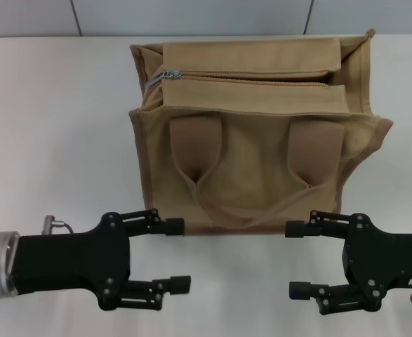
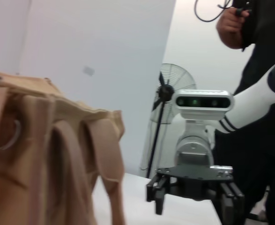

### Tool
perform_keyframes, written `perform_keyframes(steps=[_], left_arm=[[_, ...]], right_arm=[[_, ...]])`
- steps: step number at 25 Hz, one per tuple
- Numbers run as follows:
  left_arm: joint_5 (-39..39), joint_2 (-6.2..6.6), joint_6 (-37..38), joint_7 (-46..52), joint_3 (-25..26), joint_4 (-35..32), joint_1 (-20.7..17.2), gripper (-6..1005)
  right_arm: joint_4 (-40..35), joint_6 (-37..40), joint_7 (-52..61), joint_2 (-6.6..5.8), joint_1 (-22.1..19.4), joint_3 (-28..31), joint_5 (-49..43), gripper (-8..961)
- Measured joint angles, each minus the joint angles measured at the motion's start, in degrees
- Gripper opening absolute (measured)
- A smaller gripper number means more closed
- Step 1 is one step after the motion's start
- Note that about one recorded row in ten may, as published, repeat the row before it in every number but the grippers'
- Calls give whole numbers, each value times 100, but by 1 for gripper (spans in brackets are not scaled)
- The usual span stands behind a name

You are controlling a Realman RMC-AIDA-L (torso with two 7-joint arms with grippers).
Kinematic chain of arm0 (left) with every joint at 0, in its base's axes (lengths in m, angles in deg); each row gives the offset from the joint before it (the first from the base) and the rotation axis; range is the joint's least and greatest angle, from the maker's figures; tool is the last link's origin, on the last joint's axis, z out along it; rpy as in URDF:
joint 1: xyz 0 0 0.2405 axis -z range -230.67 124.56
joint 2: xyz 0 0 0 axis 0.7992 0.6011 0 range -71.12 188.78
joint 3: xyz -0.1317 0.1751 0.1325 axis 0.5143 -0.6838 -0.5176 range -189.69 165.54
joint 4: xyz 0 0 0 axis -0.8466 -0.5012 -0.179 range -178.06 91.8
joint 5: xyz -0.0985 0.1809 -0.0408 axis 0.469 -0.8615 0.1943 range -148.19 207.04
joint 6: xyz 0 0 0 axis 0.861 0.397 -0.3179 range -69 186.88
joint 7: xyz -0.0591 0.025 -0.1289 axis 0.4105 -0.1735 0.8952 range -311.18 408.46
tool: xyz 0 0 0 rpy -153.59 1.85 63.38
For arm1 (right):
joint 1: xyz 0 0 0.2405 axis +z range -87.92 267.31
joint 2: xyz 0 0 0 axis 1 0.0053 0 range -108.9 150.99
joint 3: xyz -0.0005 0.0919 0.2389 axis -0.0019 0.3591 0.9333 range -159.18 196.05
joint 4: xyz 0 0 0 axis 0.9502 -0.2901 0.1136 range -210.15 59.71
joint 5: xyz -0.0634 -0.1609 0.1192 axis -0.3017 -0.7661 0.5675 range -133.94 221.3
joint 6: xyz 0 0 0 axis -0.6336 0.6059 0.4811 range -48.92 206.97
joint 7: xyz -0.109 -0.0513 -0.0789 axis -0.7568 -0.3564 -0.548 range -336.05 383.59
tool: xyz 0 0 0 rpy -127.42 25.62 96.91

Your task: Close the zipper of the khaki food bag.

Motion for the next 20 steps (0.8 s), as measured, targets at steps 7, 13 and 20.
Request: perform_keyframes(steps=[7, 13, 20], left_arm=[[29, 188, 52, -121, 1104, -22, -276, 813], [24, 175, -360, -397, 2349, 4, -403, 813], [25, 153, -629, -435, 2440, -23, -297, 813]], right_arm=[[0, 0, 10, -4, 0, 0, 12, 817], [0, -1, 12, -4, -8, 0, 17, 817], [0, -1, 14, -4, -15, 10, 20, 818]])
